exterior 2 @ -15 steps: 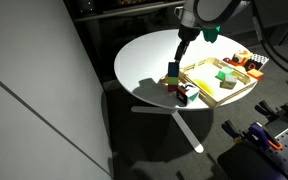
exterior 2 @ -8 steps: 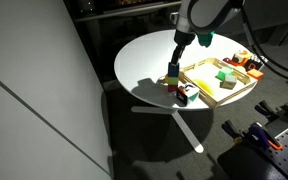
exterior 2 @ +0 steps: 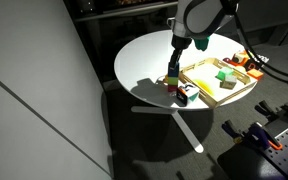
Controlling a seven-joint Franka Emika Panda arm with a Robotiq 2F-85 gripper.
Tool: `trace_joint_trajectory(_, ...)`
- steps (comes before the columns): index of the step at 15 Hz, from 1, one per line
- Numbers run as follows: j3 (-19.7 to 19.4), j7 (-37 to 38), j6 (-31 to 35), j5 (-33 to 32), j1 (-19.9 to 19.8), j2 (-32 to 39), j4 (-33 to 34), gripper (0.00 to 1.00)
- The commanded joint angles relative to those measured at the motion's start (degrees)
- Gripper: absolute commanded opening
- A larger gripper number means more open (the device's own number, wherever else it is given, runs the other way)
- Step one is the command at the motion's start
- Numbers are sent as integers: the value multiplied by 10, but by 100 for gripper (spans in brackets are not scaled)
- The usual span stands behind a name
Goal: Pick up the blue block and put it in the tray
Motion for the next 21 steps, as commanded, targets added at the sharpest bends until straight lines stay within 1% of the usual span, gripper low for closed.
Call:
trace_joint_trajectory(1,2,-1,-5,-21,-2,15,21,49)
trace_joint_trajectory(2,1,3,-9,-24,-1,14,24,41)
trace_joint_trajectory(3,1,3,-12,-23,-2,12,26,37)
trace_joint_trajectory(5,-1,11,-23,-24,-2,7,29,34)
trace_joint_trajectory(14,-5,22,-94,-17,-7,-41,29,33)
trace_joint_trajectory(21,-30,57,-145,-17,-21,-93,-2,33)
